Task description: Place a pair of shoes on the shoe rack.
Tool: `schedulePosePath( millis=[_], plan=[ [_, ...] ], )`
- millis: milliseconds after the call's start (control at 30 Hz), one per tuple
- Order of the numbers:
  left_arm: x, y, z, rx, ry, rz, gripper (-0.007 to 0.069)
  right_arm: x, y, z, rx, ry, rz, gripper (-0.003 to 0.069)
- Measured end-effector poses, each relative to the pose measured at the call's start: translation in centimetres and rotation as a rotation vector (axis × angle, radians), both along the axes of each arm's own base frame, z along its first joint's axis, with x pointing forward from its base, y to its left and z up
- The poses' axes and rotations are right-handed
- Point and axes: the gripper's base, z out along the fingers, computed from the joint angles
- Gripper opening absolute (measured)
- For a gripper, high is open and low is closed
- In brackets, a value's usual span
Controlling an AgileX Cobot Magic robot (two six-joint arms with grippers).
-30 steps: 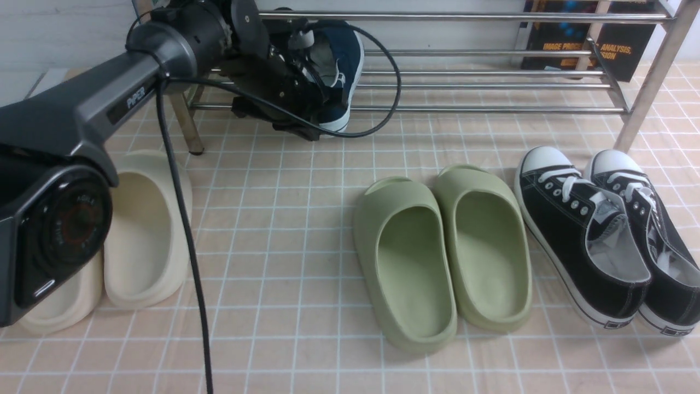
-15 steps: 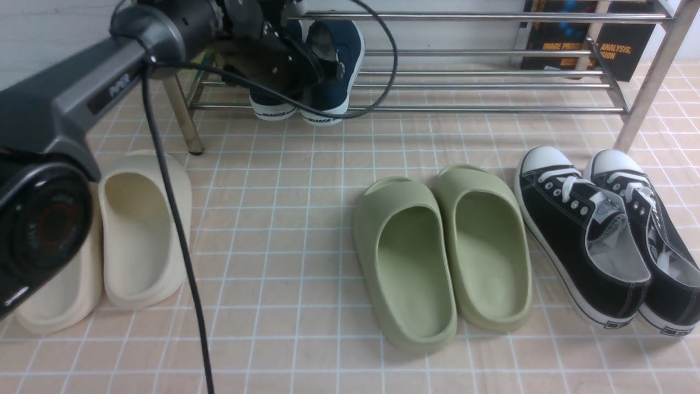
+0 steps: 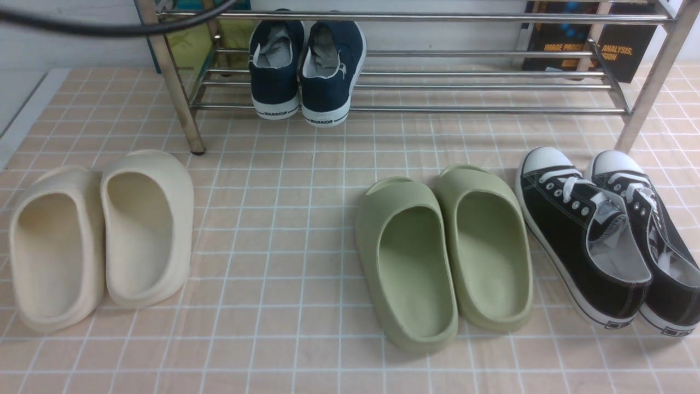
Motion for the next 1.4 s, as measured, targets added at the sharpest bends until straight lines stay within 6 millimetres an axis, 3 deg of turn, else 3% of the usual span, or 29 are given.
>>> schedulePosePath(
  millis=[33, 100, 133, 167, 233, 267, 300, 333, 400, 567, 1000, 1200, 1367, 1400],
  plan=[
    [-0.8, 0.3, 0.3, -0.009, -0.019, 0.002, 0.0006, 0.0, 0.0, 0.0, 0.0, 0.0, 0.0, 0.024],
    [-4.7, 1.5, -1.6, -0.034, -0.038, 0.01, 0.0008, 0.0, 0.0, 0.0, 0.0, 0.0, 0.0, 0.024],
    [-5.0, 1.6, -1.9, -0.034, -0.039, 0.009, 0.0008, 0.0, 0.0, 0.0, 0.0, 0.0, 0.0, 0.024],
    [-7.0, 2.2, -4.0, -0.052, -0.038, 0.018, 0.0009, 0.0, 0.0, 0.0, 0.0, 0.0, 0.0, 0.024],
    [-9.6, 3.0, -6.1, -0.097, -0.055, 0.038, 0.001, 0.0, 0.0, 0.0, 0.0, 0.0, 0.0, 0.024],
    [-10.0, 3.1, -5.9, -0.106, -0.069, 0.04, 0.001, 0.0, 0.0, 0.0, 0.0, 0.0, 0.0, 0.024],
    [-12.0, 3.8, -7.6, -0.144, -0.076, 0.059, 0.0012, 0.0, 0.0, 0.0, 0.0, 0.0, 0.0, 0.024],
    [-12.6, 4.0, -7.6, -0.157, -0.089, 0.064, 0.0012, 0.0, 0.0, 0.0, 0.0, 0.0, 0.0, 0.024],
    [-16.1, 5.1, -9.4, -0.218, -0.134, 0.087, 0.0012, 0.0, 0.0, 0.0, 0.0, 0.0, 0.0, 0.024],
    [-20.2, 6.5, -12.0, -0.265, -0.197, 0.102, 0.0015, 0.0, 0.0, 0.0, 0.0, 0.0, 0.0, 0.024],
    [-25.7, 8.5, -15.1, -0.327, -0.401, 0.094, 0.0022, 0.0, 0.0, 0.0, 0.0, 0.0, 0.0, 0.024],
    [-25.7, 8.8, -15.3, -0.296, -0.415, 0.116, 0.0022, 0.0, 0.0, 0.0, 0.0, 0.0, 0.0, 0.024],
    [-23.8, 8.0, -17.1, -0.273, -0.414, 0.124, 0.0022, 0.0, 0.0, 0.0, 0.0, 0.0, 0.0, 0.024],
    [-22.7, 7.4, -18.3, -0.259, -0.423, 0.141, 0.0022, 0.0, 0.0, 0.0, 0.0, 0.0, 0.0, 0.024]
  ],
)
